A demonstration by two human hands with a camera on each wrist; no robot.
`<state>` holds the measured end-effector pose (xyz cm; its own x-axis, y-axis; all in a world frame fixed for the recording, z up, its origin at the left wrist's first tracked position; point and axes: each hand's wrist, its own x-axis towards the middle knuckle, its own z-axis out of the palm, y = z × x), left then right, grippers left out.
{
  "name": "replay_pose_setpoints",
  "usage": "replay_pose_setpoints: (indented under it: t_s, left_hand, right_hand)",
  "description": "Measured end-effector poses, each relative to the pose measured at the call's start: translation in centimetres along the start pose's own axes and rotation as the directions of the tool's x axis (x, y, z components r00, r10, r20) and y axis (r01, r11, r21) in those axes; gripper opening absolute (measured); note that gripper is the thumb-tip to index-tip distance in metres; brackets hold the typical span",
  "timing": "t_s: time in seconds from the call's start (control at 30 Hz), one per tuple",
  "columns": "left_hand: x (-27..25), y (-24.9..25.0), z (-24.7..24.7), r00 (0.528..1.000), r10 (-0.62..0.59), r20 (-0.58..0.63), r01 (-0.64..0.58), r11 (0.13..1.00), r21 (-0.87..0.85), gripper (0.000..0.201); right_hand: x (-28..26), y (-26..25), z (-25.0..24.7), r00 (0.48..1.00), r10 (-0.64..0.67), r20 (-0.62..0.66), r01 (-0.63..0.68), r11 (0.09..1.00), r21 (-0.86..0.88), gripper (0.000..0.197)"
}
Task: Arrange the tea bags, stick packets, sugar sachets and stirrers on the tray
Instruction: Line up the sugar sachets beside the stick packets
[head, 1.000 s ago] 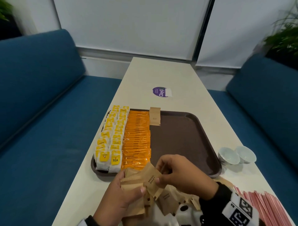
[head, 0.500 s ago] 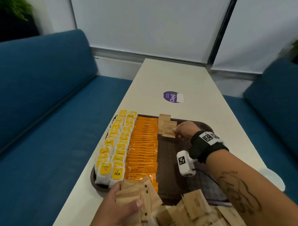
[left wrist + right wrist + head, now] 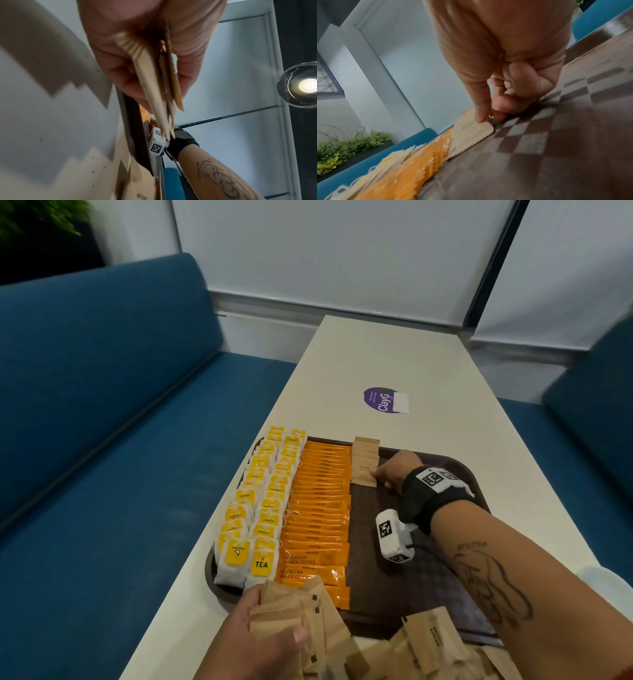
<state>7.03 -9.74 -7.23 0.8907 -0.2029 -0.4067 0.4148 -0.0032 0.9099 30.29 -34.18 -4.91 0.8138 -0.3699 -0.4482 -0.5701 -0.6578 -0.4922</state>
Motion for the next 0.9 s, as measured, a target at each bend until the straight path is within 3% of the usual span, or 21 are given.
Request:
replay_pose_setpoints:
  t_s: [0.13,0.23,0.37,0.47,0.63,0.7,0.9]
  left_hand:
    - [-0.3,-0.1,0.1,1.0,0.02,-0.015,-0.02,1.0,0.014,0.082]
    - [-0.8,-0.1,0.2,0.999,0.034,-0.014,-0.034,0.999,-0.019,0.086]
    - [-1.5,0.2,0.7,0.998,0.063,0.028,-0.061,0.995,-0.08,0.106]
    - [-1.9,0.6,1.3,0.995,0.067,0.073,-0.056,0.987,-0.15,0.102]
    - [-2.8,1.2,2.1,0.984,0.079,0.16,-0.042,0.974,-0.222,0.084]
    - [-3.1,1.3,2.5,0.978,0.086,0.19,-0.04,0.972,-0.234,0.083]
    - [-3.8,1.0,3.3,0.973,0.093,0.212,-0.044,0.973,-0.228,0.083]
  right_hand:
    - [-1.2,0.3,-1.0,0.999,-0.008,-0.054,0.007,1.0,-0.008,0.031]
    - [-4.1,0.8,-2.7,0.998,-0.051,-0.033,0.055,0.992,0.117,0.023]
    - [-10.7,2.9,-4.1,0.957,-0.288,0.025,0.272,0.927,0.26,0.009]
    - [-16.0,5.1,-4.0,0.903,-0.406,0.141,0.366,0.898,0.245,0.006]
    - [-23.6,8.2,-2.1,0.823,-0.416,0.387,0.334,0.905,0.263,0.011]
    - [-25.1,9.3,-0.7,0.815,-0.436,0.381,0.31,0.885,0.347,0.012]
    - [-26.2,11.5,0.9,0.884,-0.399,0.242,0.19,0.781,0.594,0.018]
